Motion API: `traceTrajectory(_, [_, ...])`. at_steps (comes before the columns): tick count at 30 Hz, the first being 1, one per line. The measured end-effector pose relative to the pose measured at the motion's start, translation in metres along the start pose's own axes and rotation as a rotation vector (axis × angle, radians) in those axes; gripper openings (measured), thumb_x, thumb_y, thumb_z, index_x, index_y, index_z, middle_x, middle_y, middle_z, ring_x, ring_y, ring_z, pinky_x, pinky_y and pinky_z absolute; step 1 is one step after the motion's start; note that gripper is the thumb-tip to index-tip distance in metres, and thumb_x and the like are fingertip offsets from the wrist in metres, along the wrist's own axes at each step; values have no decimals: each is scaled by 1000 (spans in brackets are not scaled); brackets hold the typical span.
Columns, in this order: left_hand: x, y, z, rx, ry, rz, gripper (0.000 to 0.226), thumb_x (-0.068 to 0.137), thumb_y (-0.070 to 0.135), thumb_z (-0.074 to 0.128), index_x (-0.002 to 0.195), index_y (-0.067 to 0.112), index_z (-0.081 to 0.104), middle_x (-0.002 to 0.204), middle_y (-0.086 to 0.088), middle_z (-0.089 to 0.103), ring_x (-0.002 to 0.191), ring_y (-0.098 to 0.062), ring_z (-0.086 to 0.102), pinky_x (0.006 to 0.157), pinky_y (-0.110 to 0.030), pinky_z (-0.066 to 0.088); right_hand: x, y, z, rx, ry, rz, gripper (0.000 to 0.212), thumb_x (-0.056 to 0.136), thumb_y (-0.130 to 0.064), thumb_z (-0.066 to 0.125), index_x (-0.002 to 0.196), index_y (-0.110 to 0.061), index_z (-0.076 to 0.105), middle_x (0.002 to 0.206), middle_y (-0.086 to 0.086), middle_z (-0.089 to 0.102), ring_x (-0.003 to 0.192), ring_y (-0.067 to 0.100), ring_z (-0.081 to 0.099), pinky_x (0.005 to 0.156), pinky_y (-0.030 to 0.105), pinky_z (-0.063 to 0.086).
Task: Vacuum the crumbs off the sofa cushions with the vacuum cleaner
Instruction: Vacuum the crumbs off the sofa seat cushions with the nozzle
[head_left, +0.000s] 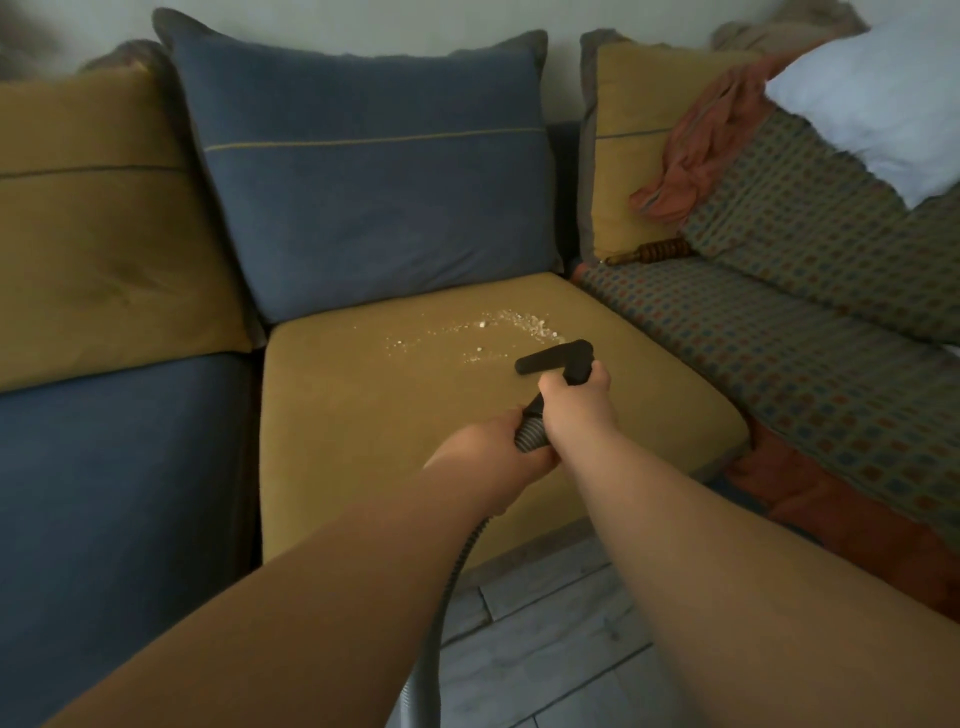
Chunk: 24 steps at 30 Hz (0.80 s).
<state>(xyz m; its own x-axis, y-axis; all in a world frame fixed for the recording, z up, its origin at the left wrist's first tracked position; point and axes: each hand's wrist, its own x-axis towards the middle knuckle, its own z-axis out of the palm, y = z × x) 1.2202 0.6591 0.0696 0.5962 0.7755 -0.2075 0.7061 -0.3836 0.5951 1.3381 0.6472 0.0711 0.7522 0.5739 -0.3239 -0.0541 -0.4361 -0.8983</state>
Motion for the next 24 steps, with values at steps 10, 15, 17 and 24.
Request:
traceTrajectory(10, [13, -9, -5, 5, 2, -24, 33, 87, 58, 54, 107, 34, 43, 76, 2, 62, 55, -12, 63, 49, -25, 54, 12, -4, 15, -6, -50, -19, 72, 88, -31, 49, 151, -35, 15, 124, 10, 56, 73, 23, 53, 54, 28, 36])
traceTrajectory(15, [3, -30, -24, 33, 47, -81, 45, 87, 58, 53, 123, 31, 46, 75, 2, 64, 55, -15, 66, 50, -26, 56, 7, -12, 47, -10, -140, -9, 73, 89, -34, 50, 152, -37, 12, 131, 9, 54, 77, 25, 52, 60, 31, 40])
traceTrajectory(17, [0, -36, -31, 53, 64, -105, 50, 87, 59, 53, 128, 31, 45, 76, 2, 64, 57, -15, 67, 53, -28, 58, 3, -15, 56, -3, -168, -2, 72, 89, -35, 50, 151, -38, 13, 130, 9, 54, 82, 28, 54, 69, 37, 48])
traceTrajectory(24, [4, -26, -23, 30, 45, -84, 58, 86, 58, 54, 136, 31, 41, 76, 2, 64, 53, -14, 65, 47, -25, 56, 5, -13, 42, -4, -127, -1, 69, 91, -34, 49, 151, -36, 15, 119, 8, 57, 68, 21, 51, 50, 27, 34])
